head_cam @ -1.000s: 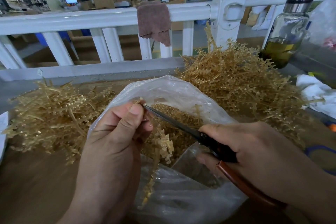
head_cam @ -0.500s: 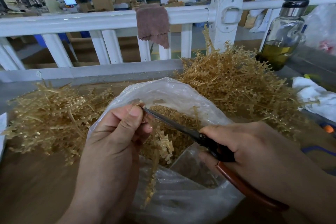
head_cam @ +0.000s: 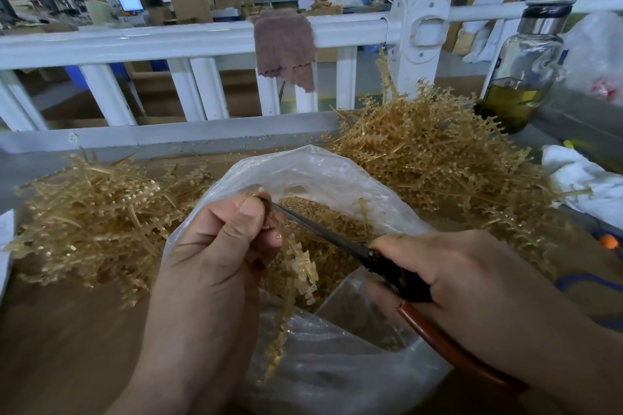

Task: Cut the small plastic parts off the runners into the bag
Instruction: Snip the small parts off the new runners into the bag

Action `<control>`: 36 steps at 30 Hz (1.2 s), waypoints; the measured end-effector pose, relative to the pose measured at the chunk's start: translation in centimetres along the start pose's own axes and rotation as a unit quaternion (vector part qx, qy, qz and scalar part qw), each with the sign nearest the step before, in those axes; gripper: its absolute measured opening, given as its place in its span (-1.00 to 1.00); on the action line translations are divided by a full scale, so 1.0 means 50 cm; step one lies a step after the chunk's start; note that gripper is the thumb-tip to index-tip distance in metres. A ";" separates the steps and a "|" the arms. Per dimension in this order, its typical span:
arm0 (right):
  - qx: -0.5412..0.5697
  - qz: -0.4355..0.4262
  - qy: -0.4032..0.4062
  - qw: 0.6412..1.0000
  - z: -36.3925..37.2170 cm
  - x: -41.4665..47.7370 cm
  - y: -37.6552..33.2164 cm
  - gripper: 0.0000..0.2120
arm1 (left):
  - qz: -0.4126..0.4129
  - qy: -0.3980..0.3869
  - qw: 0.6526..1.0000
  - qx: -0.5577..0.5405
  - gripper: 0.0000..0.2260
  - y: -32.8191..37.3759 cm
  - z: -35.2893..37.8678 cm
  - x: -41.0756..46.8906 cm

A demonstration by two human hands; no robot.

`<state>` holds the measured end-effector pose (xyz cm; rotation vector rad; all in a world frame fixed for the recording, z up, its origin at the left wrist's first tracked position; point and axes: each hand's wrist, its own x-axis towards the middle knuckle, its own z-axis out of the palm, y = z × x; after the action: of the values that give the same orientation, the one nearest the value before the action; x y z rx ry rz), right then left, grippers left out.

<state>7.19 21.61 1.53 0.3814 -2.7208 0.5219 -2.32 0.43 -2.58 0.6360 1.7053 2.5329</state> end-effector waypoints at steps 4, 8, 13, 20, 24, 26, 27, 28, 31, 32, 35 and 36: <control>0.014 0.005 -0.027 1.000 0.001 0.000 0.002 -0.68 | 0.007 0.049 0.999 -0.008 -0.89 0.004 0.015 -0.007; 0.016 0.003 -0.029 0.999 0.003 -0.001 0.001 -0.65 | 0.015 0.080 0.997 0.017 -0.92 0.009 0.022 -0.013; 0.008 0.016 -0.027 0.999 0.003 -0.001 -0.005 -0.63 | 0.012 0.098 0.995 0.013 -0.85 0.014 0.036 -0.013; 0.004 0.036 -0.018 0.999 0.006 -0.003 -0.016 -0.67 | 0.006 0.102 0.995 0.018 -0.82 0.019 0.034 -0.015; 0.001 0.038 -0.027 0.999 0.006 -0.002 -0.018 -0.65 | 0.005 0.099 0.995 0.030 -0.83 0.019 0.032 -0.018; 0.004 0.037 -0.027 0.999 0.007 -0.002 -0.017 -0.67 | 0.004 0.096 0.995 0.032 -0.84 0.020 0.032 -0.020; 0.002 0.038 -0.024 0.999 0.007 -0.002 -0.016 -0.67 | 0.003 0.096 0.995 0.032 -0.84 0.021 0.032 -0.021; -0.002 0.039 -0.020 0.999 0.007 -0.002 -0.016 -0.66 | 0.002 0.099 0.995 0.033 -0.84 0.022 0.033 -0.022; -0.006 0.039 -0.010 0.999 0.008 -0.003 -0.015 -0.65 | 0.006 0.112 0.993 0.029 -0.85 0.028 0.035 -0.018; -0.005 0.039 -0.007 0.999 0.008 -0.003 -0.015 -0.65 | 0.006 0.111 0.993 0.026 -0.86 0.030 0.036 -0.017; 0.002 0.036 -0.004 0.999 0.010 -0.003 -0.013 -0.67 | 0.004 0.104 0.994 0.036 -0.85 0.032 0.040 -0.020; 0.000 0.035 -0.003 0.999 0.011 -0.003 -0.013 -0.67 | 0.003 0.103 0.994 0.042 -0.86 0.032 0.042 -0.023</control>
<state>7.40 20.82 1.19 0.2906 -2.7488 0.5400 -0.24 1.36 -0.85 0.3955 1.8825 2.6248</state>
